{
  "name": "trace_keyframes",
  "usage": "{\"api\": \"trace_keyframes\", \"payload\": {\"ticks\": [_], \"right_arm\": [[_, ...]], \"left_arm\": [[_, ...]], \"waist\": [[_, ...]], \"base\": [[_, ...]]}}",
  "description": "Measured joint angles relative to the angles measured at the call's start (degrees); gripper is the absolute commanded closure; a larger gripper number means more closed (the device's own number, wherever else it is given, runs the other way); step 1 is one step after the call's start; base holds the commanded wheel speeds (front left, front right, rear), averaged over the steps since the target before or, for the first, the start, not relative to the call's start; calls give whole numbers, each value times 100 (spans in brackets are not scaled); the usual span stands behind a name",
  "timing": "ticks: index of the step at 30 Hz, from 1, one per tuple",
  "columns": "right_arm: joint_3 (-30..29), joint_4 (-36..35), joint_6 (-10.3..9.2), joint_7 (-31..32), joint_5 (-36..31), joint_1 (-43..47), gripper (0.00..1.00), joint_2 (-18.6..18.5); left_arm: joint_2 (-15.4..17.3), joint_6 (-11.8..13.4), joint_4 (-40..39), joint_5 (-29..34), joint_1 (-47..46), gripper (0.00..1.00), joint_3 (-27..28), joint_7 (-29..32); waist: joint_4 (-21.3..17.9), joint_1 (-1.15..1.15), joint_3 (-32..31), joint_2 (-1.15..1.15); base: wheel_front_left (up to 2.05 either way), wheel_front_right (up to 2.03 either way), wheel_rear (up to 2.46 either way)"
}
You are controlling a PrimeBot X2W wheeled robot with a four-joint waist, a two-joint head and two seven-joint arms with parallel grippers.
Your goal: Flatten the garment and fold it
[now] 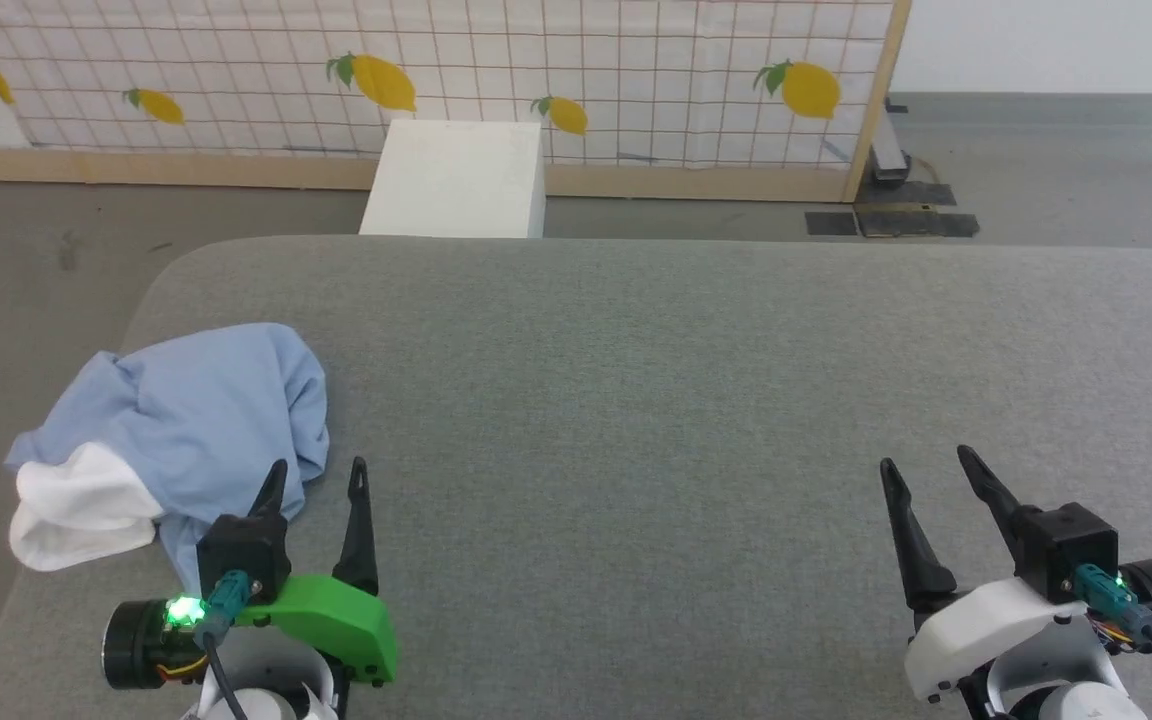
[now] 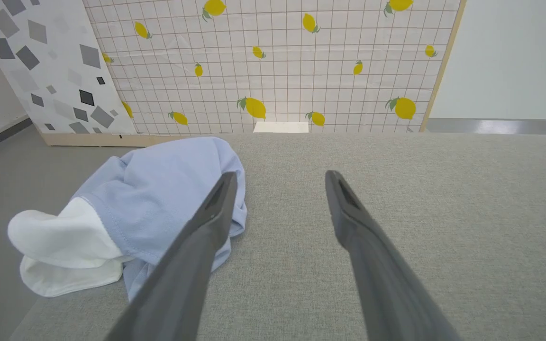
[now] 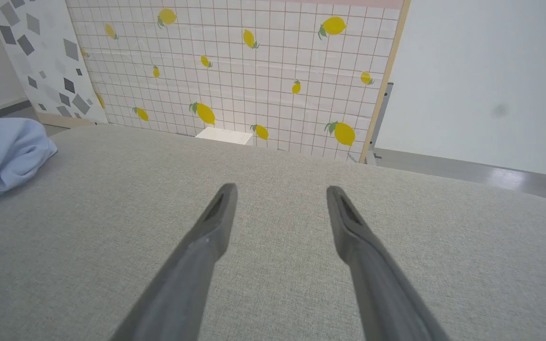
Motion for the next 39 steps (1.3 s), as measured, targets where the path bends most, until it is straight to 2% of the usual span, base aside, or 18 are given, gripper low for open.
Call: {"api": "trace_keyframes", "payload": {"ticks": [39], "right_arm": [[43, 316, 0, -359, 105, -215, 0, 1]], "left_arm": [[52, 420, 232, -400, -4, 0, 40, -460]], "waist": [[1254, 0, 1, 0]], "base": [[0, 0, 0]]}}
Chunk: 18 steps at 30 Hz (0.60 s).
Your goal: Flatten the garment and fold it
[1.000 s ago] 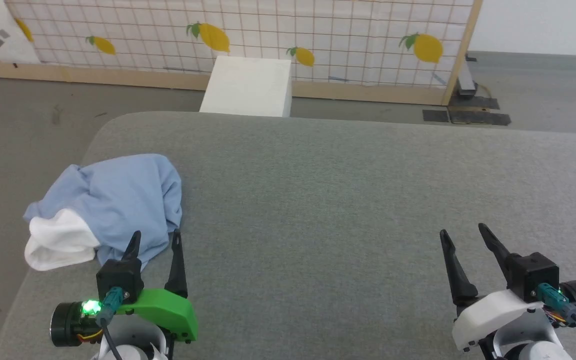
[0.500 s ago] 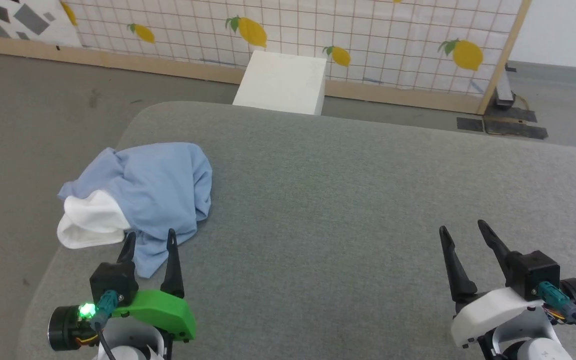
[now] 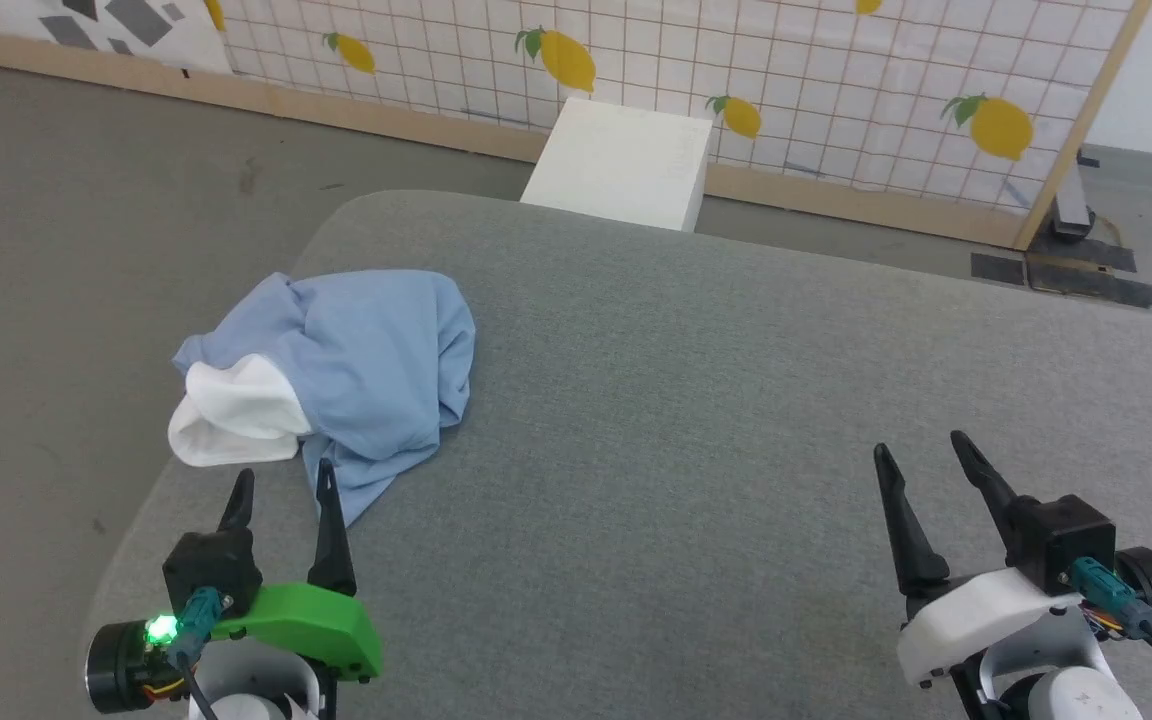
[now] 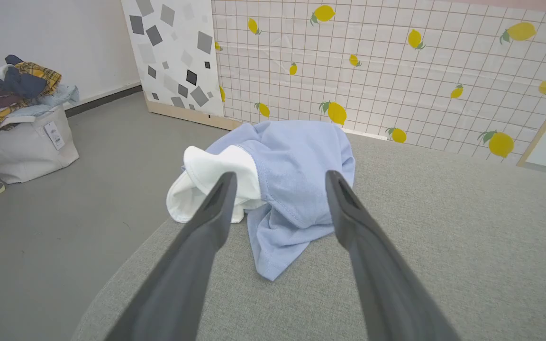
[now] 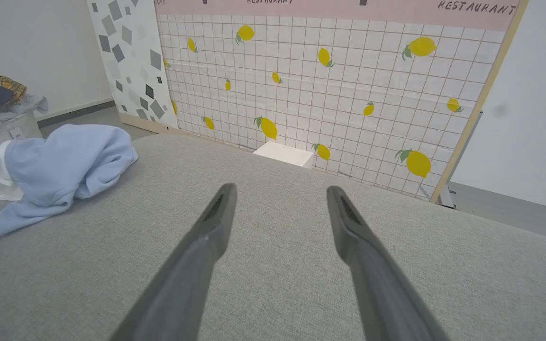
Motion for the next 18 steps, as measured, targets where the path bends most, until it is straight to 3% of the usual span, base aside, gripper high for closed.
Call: {"api": "trace_keyframes", "payload": {"ticks": [18], "right_arm": [[14, 108, 0, -120, 52, -95, 0, 1]], "left_arm": [[1, 71, 79, -181, 0, 0, 36, -204]], "waist": [[478, 0, 41, 0]], "base": [[0, 0, 0]]}}
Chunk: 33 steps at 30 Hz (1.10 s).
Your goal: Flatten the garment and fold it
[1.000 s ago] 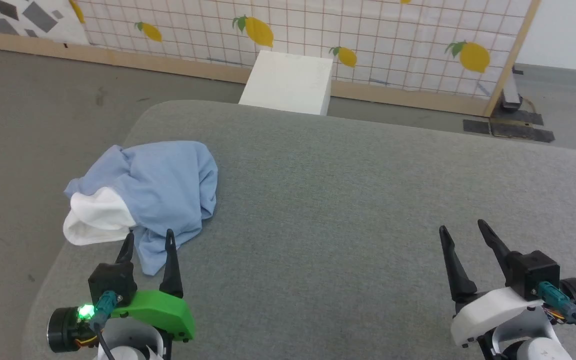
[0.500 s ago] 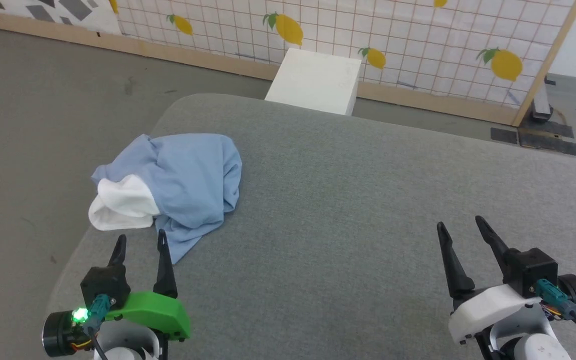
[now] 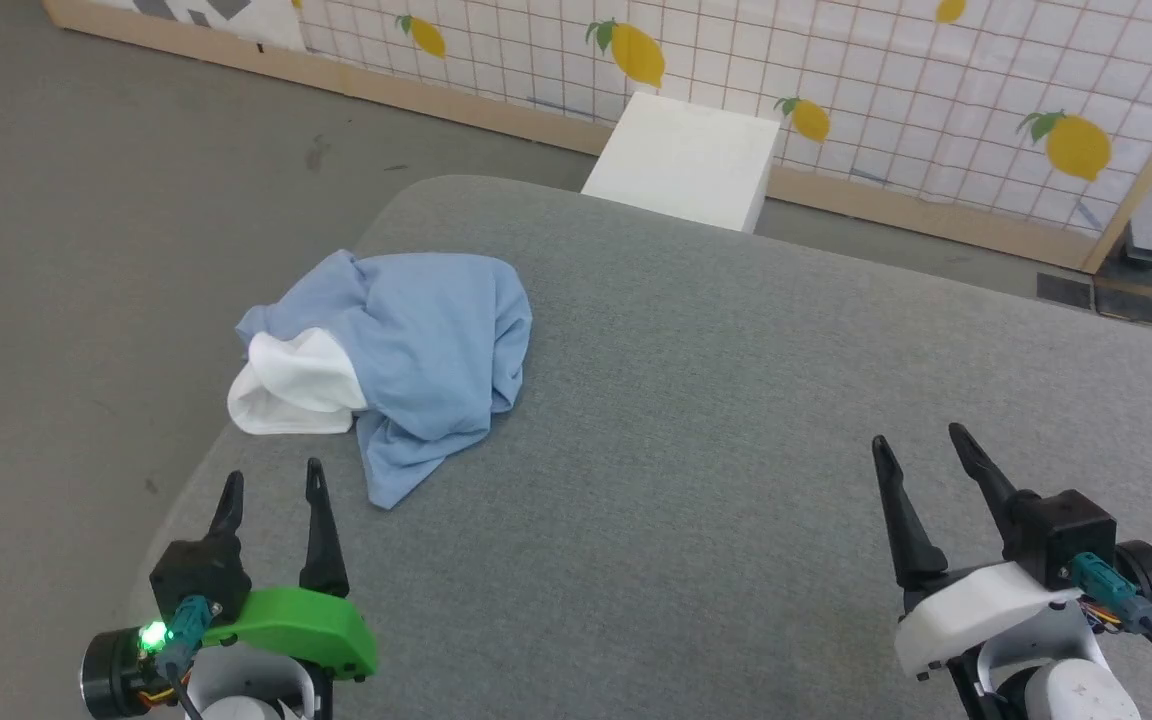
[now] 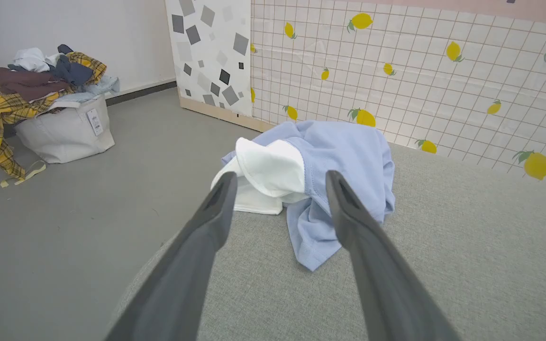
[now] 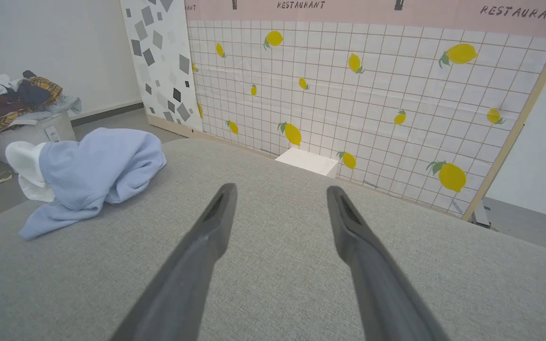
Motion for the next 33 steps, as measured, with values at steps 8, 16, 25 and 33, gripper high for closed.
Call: {"api": "trace_keyframes", "payload": {"ticks": [8, 16, 25, 33], "right_arm": [[11, 67, 0, -99, 52, -14, 0, 0], [4, 160, 0, -179, 97, -31, 0, 1], [24, 253, 0, -278, 151, -103, 0, 2], [48, 332, 0, -353, 199, -122, 0, 5]], "left_arm": [[-1, 51, 32, -34, 0, 0, 19, -98], [-3, 54, 102, -55, -1, 0, 38, -200], [-4, 59, 222, -93, -11, 0, 56, -299], [-4, 108, 292, -135, -19, 0, 68, -396]], "waist": [[203, 0, -8, 0], [420, 0, -22, 0], [713, 0, -59, 0], [993, 0, -99, 0]], "base": [[0, 0, 0], [0, 0, 0], [0, 0, 0], [0, 0, 0]]}}
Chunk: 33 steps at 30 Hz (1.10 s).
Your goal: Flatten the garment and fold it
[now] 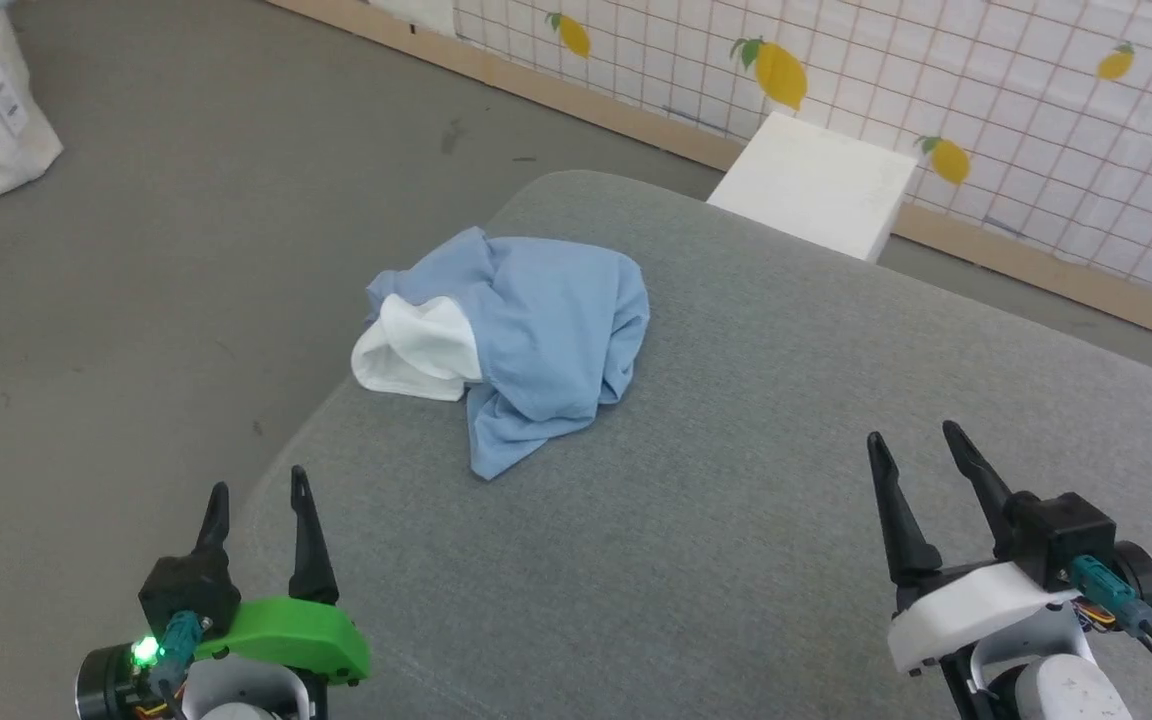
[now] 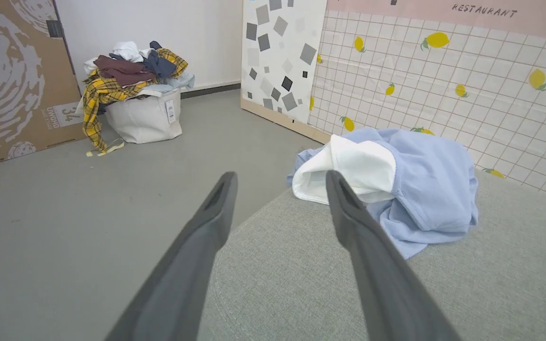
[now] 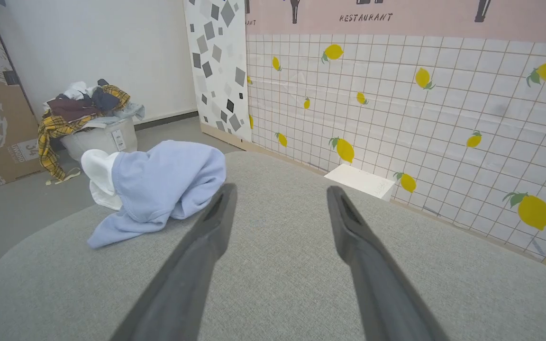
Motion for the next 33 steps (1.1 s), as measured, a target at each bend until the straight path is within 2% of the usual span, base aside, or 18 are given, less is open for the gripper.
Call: {"api": "trace_keyframes", "payload": {"ticks": [15, 21, 25, 27, 33], "right_arm": [[20, 115, 0, -108, 22, -88, 0, 3], [29, 108, 0, -116, 43, -138, 0, 9], [22, 53, 0, -96, 38, -247, 0, 9], [18, -26, 0, -54, -19, -343, 0, 9], [33, -287, 0, 62, -192, -734, 0, 12]], "left_arm": [[-5, 132, 42, -124, 0, 0, 105, -168], [-12, 149, 45, -246, -8, 0, 114, -200], [-4, -102, 124, -393, -367, 0, 46, -181], [25, -298, 223, -481, -875, 0, -22, 8], [214, -738, 730, -1051, -2569, 0, -46, 1126]], "waist": [[297, 0, 43, 0], [245, 0, 118, 0], [153, 0, 264, 0], [100, 0, 391, 0], [-117, 0, 911, 0]], "base": [[0, 0, 0], [0, 0, 0], [0, 0, 0], [0, 0, 0], [0, 0, 0]]}}
